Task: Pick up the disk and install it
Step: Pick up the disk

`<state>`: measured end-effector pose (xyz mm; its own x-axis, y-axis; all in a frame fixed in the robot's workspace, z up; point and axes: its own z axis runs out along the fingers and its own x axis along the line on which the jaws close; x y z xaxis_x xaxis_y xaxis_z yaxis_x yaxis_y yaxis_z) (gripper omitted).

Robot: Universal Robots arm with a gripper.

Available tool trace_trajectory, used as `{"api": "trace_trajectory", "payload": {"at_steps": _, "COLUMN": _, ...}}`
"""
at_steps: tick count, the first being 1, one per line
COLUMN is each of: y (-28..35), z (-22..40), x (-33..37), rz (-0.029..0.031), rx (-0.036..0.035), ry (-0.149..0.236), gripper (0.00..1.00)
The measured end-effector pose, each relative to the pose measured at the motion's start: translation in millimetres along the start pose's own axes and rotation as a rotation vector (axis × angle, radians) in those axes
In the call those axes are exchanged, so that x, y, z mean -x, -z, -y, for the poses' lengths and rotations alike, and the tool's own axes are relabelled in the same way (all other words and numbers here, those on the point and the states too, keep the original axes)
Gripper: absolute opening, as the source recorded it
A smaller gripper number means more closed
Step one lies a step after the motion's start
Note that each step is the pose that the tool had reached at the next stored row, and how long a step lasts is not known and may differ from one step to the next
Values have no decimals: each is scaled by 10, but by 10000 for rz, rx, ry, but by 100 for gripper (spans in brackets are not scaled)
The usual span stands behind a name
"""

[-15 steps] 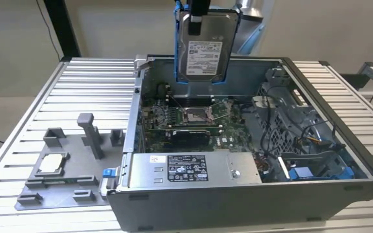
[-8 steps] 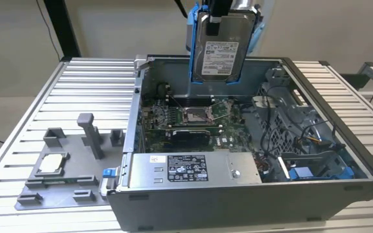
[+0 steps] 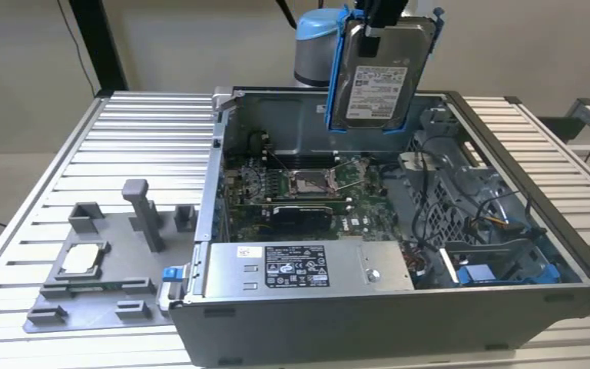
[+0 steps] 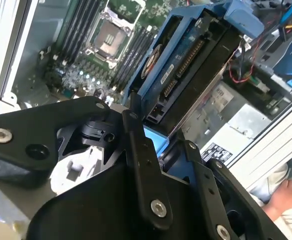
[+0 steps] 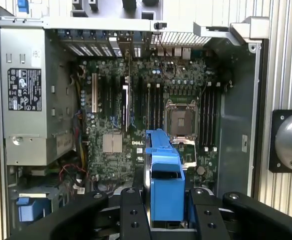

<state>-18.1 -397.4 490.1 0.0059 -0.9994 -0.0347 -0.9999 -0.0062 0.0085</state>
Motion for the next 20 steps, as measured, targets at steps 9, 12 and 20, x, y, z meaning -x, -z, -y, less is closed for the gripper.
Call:
{"api": "trace_trajectory", "payload": {"at_steps": 9, "y": 3, "z": 409, "x": -2, "rz": 1, "rx": 0, "ry": 0, "gripper": 0}}
{"api": "trace_trajectory", "payload": {"at_steps": 12, "y": 4, "z": 540, "x": -3, "rz": 1, "rx": 0, "ry": 1, "gripper": 0}}
{"api": "trace_trajectory", "payload": {"at_steps": 20, "y": 7, "z": 862, "x": -5, "rz": 0, "rx": 0, "ry": -1, "gripper": 0}}
